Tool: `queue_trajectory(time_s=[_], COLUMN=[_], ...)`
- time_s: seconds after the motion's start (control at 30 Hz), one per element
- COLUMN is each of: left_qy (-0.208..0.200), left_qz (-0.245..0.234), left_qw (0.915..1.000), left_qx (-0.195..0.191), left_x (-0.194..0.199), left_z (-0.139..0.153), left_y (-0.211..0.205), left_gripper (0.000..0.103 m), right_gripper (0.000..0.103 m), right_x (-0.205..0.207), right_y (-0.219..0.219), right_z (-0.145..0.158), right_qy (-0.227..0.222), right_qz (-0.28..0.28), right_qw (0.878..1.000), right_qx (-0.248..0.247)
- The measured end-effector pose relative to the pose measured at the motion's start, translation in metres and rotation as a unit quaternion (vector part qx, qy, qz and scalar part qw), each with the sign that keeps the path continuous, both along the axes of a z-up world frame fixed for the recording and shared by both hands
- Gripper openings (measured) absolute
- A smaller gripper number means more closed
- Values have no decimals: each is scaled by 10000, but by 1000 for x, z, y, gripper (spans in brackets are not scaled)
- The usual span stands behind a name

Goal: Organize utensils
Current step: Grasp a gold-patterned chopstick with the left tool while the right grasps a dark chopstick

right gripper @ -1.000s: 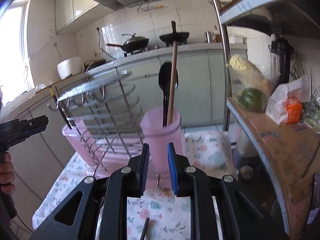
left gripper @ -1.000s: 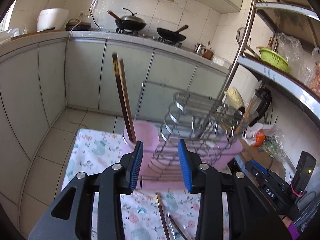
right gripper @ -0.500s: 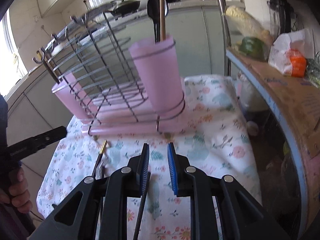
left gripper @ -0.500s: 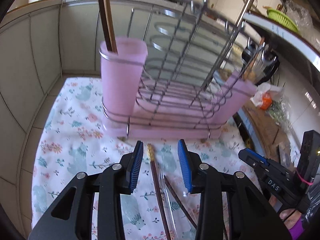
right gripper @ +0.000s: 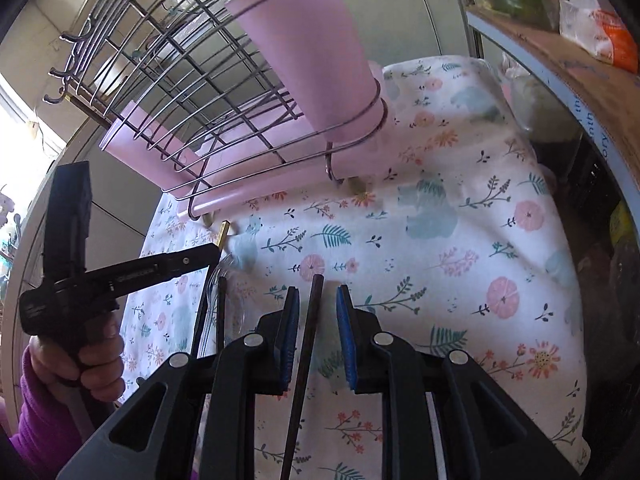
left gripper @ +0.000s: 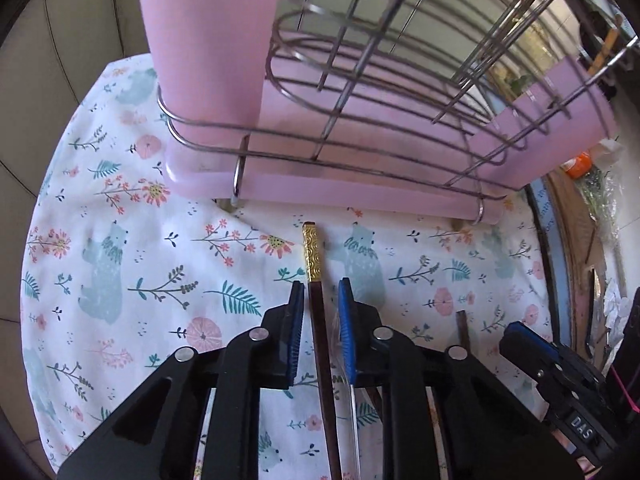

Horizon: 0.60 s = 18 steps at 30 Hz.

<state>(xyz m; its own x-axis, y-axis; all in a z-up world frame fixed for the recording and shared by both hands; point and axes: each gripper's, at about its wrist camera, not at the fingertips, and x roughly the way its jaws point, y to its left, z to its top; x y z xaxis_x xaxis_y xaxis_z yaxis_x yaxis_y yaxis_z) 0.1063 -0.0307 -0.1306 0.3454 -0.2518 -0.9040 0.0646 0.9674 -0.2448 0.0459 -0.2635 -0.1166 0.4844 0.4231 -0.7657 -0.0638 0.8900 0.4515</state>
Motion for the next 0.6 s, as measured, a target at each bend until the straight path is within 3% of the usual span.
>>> queue_trajectory(time_s=[0.1, 0.6], left_qy=[56, -366], left_qz=[45, 166], left_qw=[9998, 9986], left_qx=[158, -343], left_x=[6, -12], left_z=[-10, 18], left_y=[-2, 19], left_gripper=[7, 6], right_gripper=[19, 19], right_x=[1, 15], right_y=[-2, 8], right_z=[-2, -9], right_qy=[80, 446], right_qz=[-10, 65], right_qw=[9999, 9989], right_qx=[113, 126])
